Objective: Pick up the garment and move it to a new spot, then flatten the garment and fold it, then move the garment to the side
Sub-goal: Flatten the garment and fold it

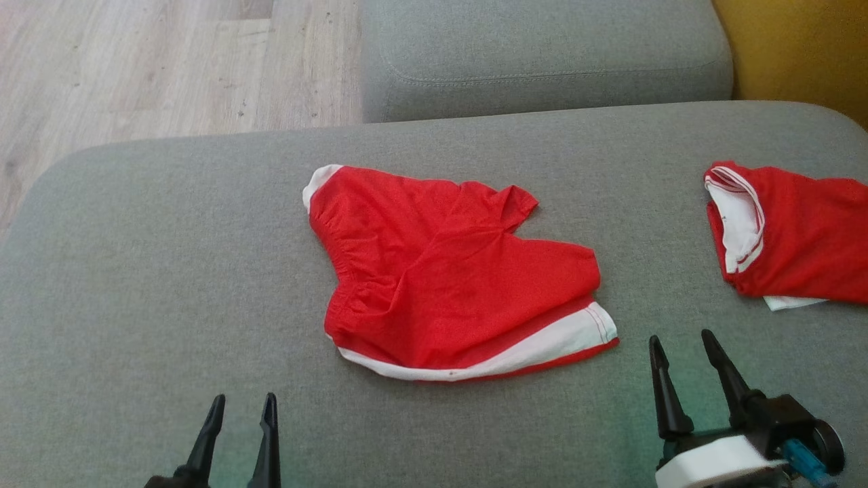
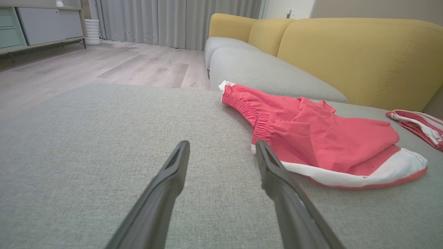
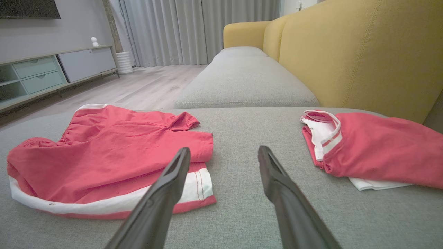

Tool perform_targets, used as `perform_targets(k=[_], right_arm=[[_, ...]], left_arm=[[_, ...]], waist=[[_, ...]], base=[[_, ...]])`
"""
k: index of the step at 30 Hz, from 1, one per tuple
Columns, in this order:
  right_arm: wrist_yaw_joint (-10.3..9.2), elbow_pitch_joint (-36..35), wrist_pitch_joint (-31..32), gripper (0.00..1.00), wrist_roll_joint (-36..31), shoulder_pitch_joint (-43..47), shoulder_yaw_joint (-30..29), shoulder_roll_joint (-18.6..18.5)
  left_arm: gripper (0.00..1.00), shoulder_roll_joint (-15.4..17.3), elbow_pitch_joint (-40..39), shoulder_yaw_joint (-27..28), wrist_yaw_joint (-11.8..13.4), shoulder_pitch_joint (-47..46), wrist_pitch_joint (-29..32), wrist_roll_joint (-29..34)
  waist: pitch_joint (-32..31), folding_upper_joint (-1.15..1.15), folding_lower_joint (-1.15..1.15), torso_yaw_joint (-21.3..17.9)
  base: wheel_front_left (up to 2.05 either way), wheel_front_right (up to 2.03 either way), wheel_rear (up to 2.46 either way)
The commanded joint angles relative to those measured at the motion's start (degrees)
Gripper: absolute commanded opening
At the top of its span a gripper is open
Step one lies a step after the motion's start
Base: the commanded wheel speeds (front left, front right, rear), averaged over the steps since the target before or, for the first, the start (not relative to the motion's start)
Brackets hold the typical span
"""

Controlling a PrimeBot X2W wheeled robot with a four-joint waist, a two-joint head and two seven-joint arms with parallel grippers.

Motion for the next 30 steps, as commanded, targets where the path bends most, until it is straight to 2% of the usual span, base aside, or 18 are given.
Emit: perform_targets(k=[1, 12, 14, 18, 21, 25, 30], right_arm=[[0.42, -1.5, -0.5, 1.0, 0.6, -1.2, 1.4, -0.3], [0.42, -2.9, -0.5, 1.0, 3.0, -3.9, 0.9, -0.3], [0.42, -2.4, 0.0, 1.0, 2.7, -5.2, 1.2, -0.3], [0.42, -1.7, 6.6, 1.0, 0.8, -9.1, 3.9, -0.8], [0.42, 0.1, 12.9, 1.0, 0.6, -12.0, 6.3, -2.6], [0.42, 4.2, 18.9, 1.0, 0.7, -14.9, 9.0, -4.0], [0.42, 8.5, 20.7, 1.0, 0.6, -17.6, 10.1, -3.8]], left_arm=[[1.0, -0.4, -1.2, 2.2, -0.4, -2.4, -0.3, 0.8], [1.0, 0.7, -1.8, 0.5, -0.8, -5.0, -0.2, 1.3], [1.0, 1.5, -1.6, -1.2, -0.8, -6.2, 2.6, 0.5], [1.0, 4.3, -1.6, -6.6, -0.8, -9.7, 12.1, -3.4], [1.0, 6.4, -0.2, -9.2, -0.8, -13.2, 17.2, -5.4], [1.0, 6.9, 4.0, -9.9, -0.8, -17.2, 20.3, -6.2], [1.0, 6.4, 7.0, -10.8, -0.8, -20.1, 20.8, -8.1]], waist=[[0.0, 0.0, 0.0, 0.0], [0.4, 0.0, 0.0, -0.3], [0.8, 0.0, 0.0, -0.4], [2.8, 0.0, 0.0, -0.6], [4.9, 0.0, 0.0, -0.5], [7.1, 0.0, 0.0, -0.3], [9.1, 0.0, 0.0, -0.1]], base=[[0.0, 0.0, 0.0], [0.0, 0.0, 0.0], [0.0, 0.0, 0.0], [0.0, 0.0, 0.0], [0.0, 0.0, 0.0], [0.0, 0.0, 0.0], [0.0, 0.0, 0.0]])
